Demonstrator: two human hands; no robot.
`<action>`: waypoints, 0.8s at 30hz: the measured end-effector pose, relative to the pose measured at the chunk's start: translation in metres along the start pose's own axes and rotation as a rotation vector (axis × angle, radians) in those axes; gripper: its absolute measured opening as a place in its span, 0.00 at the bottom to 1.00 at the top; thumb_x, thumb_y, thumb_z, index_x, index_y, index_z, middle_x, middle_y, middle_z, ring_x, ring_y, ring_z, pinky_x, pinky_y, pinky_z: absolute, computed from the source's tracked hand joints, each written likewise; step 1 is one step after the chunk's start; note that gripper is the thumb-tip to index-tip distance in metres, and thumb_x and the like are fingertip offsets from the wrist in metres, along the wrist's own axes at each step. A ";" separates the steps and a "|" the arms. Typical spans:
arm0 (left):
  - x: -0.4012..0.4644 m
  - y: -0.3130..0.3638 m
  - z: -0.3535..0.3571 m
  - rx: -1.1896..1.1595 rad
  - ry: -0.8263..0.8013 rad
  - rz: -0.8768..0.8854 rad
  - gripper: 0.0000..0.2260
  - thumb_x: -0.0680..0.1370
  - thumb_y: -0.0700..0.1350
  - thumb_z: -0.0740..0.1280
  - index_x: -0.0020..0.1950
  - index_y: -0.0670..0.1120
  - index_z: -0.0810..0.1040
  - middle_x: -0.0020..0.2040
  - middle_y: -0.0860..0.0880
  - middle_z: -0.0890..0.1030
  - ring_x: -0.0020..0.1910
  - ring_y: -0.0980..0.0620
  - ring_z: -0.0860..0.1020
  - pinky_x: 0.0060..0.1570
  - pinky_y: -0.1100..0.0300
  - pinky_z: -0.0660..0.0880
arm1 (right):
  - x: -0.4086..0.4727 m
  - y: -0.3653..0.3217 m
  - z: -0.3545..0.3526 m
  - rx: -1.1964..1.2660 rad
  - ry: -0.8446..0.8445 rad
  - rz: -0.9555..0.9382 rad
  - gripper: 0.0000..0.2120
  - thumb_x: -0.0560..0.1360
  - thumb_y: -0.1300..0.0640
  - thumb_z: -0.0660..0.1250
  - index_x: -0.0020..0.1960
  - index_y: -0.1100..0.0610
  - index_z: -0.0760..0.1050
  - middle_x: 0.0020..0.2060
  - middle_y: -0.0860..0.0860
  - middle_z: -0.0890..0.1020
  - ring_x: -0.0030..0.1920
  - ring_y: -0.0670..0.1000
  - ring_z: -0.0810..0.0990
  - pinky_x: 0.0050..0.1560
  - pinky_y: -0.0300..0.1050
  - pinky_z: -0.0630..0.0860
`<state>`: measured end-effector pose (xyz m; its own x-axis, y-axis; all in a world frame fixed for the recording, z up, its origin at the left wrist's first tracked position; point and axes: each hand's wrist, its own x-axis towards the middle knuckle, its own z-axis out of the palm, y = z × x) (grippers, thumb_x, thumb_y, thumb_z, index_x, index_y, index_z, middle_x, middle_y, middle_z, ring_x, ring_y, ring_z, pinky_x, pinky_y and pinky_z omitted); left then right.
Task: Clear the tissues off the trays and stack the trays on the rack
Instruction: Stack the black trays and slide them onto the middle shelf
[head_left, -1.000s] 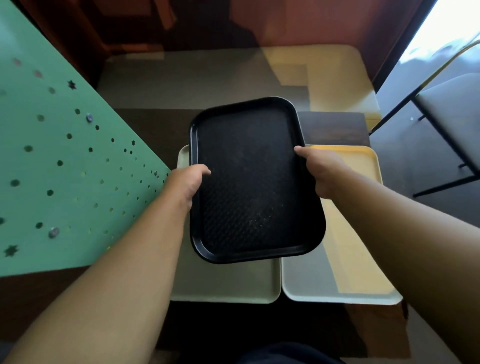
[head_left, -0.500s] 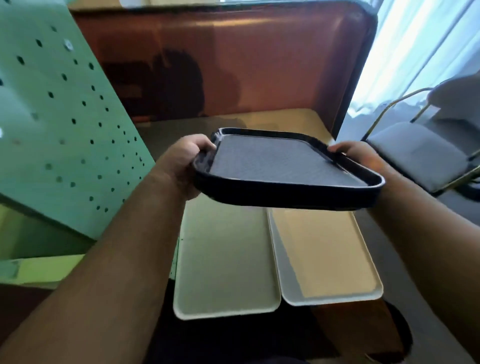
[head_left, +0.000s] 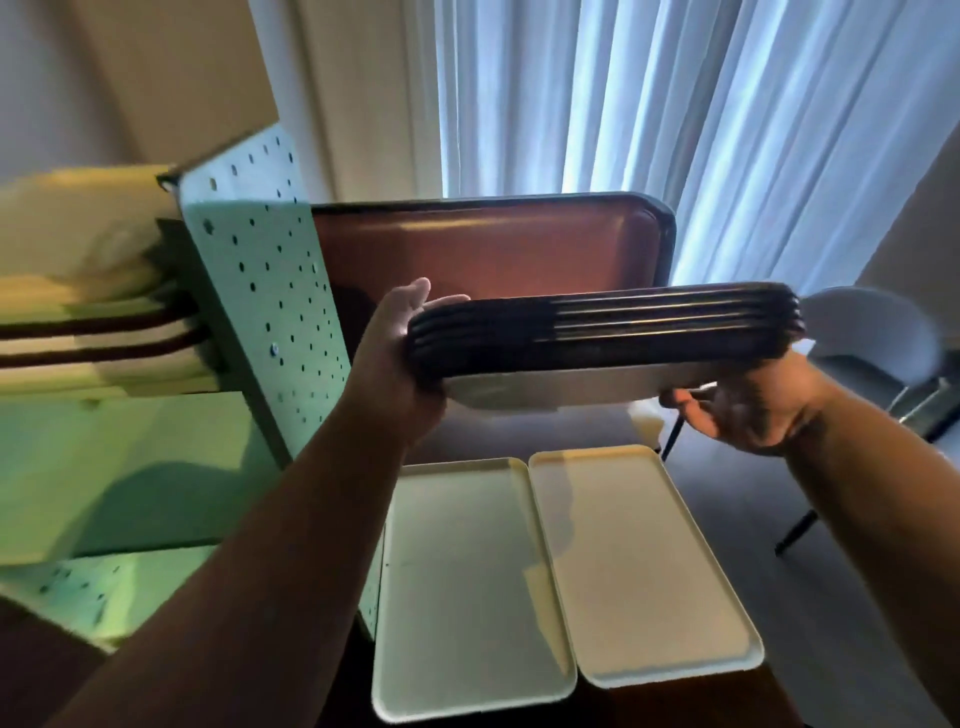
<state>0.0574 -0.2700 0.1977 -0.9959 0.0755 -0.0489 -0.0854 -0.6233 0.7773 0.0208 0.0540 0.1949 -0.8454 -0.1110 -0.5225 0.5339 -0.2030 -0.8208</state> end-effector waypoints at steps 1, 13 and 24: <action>-0.006 0.004 0.002 0.010 -0.020 0.045 0.21 0.80 0.56 0.61 0.55 0.38 0.78 0.48 0.39 0.80 0.49 0.40 0.79 0.53 0.47 0.76 | -0.008 -0.007 0.003 -0.018 -0.023 -0.004 0.20 0.80 0.47 0.64 0.60 0.64 0.76 0.48 0.63 0.79 0.37 0.54 0.82 0.27 0.42 0.82; -0.096 0.031 0.021 0.063 -0.405 0.285 0.23 0.78 0.61 0.63 0.64 0.47 0.81 0.60 0.44 0.82 0.64 0.39 0.76 0.64 0.34 0.71 | -0.032 -0.049 0.015 -0.477 -0.396 0.123 0.16 0.74 0.55 0.66 0.34 0.66 0.79 0.29 0.56 0.77 0.19 0.44 0.72 0.18 0.33 0.71; -0.177 0.080 0.017 0.009 0.106 0.236 0.27 0.70 0.70 0.61 0.55 0.53 0.87 0.55 0.45 0.86 0.48 0.42 0.86 0.43 0.37 0.81 | -0.051 -0.018 0.040 -0.141 -0.987 0.102 0.35 0.85 0.40 0.49 0.72 0.71 0.67 0.63 0.75 0.76 0.61 0.71 0.80 0.59 0.59 0.80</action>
<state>0.2276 -0.3198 0.2794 -0.9857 -0.1537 0.0697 0.1498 -0.6072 0.7803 0.0533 0.0245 0.2458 -0.3949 -0.8923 -0.2186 0.5471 -0.0372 -0.8363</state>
